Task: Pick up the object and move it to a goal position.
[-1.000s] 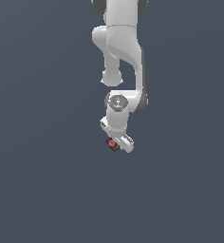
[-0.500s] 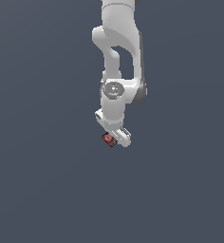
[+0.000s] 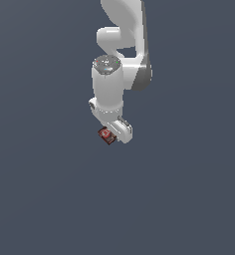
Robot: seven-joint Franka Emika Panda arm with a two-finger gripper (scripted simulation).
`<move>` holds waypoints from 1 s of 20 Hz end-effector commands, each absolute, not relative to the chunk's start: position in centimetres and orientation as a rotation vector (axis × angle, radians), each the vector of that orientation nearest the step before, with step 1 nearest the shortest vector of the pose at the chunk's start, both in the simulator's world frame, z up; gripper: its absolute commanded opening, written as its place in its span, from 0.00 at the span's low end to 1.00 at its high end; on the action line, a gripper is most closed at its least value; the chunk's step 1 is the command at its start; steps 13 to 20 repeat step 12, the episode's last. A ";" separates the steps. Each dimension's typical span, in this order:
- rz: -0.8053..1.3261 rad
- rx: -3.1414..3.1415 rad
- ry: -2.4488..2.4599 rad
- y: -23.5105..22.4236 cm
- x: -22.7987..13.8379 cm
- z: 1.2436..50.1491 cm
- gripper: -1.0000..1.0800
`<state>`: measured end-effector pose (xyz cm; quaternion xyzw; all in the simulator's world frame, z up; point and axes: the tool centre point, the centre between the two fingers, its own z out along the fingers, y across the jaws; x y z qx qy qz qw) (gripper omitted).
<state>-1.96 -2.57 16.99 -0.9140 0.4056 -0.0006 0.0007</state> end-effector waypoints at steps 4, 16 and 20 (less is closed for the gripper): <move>0.000 -2.871 1.274 -3.7 -1.8 20.5 0.00; 0.000 -2.872 1.273 -4.3 -1.7 22.4 0.00; 0.000 -2.872 1.273 -4.3 -1.7 22.4 0.00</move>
